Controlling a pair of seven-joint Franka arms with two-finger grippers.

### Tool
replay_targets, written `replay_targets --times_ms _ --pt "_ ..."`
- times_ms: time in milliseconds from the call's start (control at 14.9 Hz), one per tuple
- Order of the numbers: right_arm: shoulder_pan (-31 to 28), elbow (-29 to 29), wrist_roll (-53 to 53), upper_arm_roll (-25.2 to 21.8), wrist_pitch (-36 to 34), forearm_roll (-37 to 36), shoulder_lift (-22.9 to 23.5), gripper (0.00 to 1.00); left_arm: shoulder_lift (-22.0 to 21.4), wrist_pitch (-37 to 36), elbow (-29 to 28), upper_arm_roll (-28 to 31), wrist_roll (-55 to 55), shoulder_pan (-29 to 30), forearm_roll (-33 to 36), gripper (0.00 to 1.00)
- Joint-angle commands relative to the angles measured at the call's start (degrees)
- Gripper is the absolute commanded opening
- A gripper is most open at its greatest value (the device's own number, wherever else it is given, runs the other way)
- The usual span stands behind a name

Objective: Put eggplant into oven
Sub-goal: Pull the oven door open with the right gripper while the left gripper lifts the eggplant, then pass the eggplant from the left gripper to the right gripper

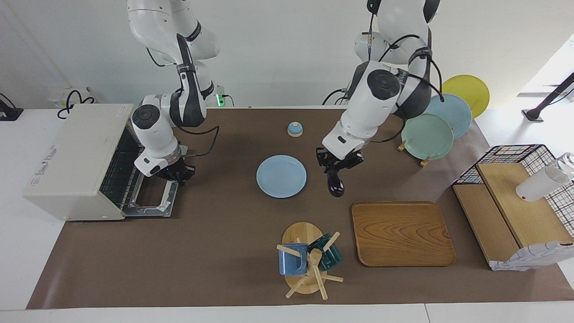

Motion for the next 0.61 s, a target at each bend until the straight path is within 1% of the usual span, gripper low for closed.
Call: replay_targets --times_ms 0,135,202,269,336,471,538 --pt "2.63 0.16 4.17 -0.78 0.32 0.51 0.10 0.00 -4.94 8.23 -10.78 1.07 -2.71 -4.84 -0.85 0.00" --pt "5.00 1.99 5.59 -0.60 0.06 0.60 0.10 0.00 -4.43 13.69 -14.66 1.07 -4.90 -8.44 -0.85 0.00" --pt "6.58 4.70 6.12 -0.60 -1.60 0.68 0.01 0.00 -3.72 15.54 -15.81 1.07 -5.96 -9.76 -0.85 0.00" --pt "6.86 6.64 6.03 -0.60 -3.96 0.77 -0.08 0.00 -2.85 17.39 -16.87 1.07 -6.58 -10.91 -0.85 0.00" --pt "6.86 8.06 6.03 -0.60 -5.47 0.94 -0.08 0.03 -2.23 19.23 -17.48 1.07 -7.54 -11.79 -0.85 0.00" --pt "6.86 8.42 6.38 -0.60 -5.66 1.03 -0.78 0.35 0.49 21.87 -17.67 1.07 -9.04 -13.63 -0.85 0.00" --pt "7.13 8.68 6.56 -0.60 -5.92 1.12 -1.74 0.61 1.81 23.19 -17.67 1.15 -9.31 -14.25 -0.85 0.00"
